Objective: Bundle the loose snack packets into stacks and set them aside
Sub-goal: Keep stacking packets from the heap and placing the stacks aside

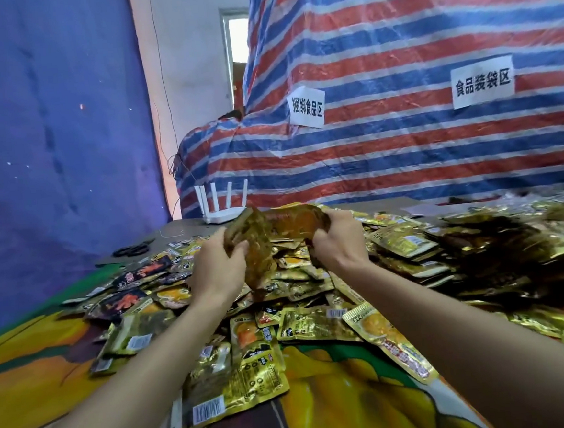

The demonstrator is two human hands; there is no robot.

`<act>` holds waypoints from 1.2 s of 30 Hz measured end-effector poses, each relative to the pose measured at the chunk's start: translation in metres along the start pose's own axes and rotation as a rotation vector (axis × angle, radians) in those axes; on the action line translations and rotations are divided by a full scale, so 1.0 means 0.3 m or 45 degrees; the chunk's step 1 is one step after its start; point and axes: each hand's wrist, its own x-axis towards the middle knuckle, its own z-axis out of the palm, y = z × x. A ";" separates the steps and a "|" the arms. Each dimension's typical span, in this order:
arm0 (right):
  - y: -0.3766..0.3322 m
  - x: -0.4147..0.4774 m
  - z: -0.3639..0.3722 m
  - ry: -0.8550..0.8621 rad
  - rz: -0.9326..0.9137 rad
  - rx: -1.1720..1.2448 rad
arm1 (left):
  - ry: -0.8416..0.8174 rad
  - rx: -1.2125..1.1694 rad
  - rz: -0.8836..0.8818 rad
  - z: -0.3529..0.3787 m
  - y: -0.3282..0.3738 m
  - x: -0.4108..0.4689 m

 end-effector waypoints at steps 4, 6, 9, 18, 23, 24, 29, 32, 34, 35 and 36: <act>-0.002 -0.040 -0.048 0.073 0.209 0.348 | 0.228 -0.417 -0.204 0.021 0.086 -0.041; 0.010 -0.061 -0.077 0.104 0.300 0.479 | 0.278 -0.574 -0.342 0.033 0.117 -0.070; 0.033 -0.112 -0.122 0.165 0.313 0.652 | 0.214 -0.768 -0.424 0.048 0.128 -0.112; 0.108 -0.201 -0.162 0.224 0.222 0.842 | 0.205 -1.006 -0.394 0.092 0.063 -0.176; 0.109 -0.236 -0.105 0.101 0.030 0.680 | 0.119 -0.615 0.168 0.099 0.079 -0.227; 0.112 -0.246 -0.087 0.058 0.023 0.668 | 0.073 -0.583 0.192 0.111 0.077 -0.236; 0.135 -0.261 -0.040 -0.175 0.304 0.753 | -0.146 -0.606 0.038 0.149 0.069 -0.257; 0.139 -0.249 -0.045 -0.247 0.485 0.870 | -0.312 -0.541 -0.036 0.144 0.052 -0.261; 0.136 -0.248 -0.040 -0.227 0.590 0.970 | -0.437 -0.524 -0.052 0.143 0.047 -0.265; 0.136 -0.249 -0.036 -0.224 0.648 1.014 | -0.519 -0.546 -0.056 0.141 0.047 -0.268; 0.135 -0.253 -0.035 -0.229 0.704 1.064 | -0.593 -0.573 -0.059 0.142 0.045 -0.271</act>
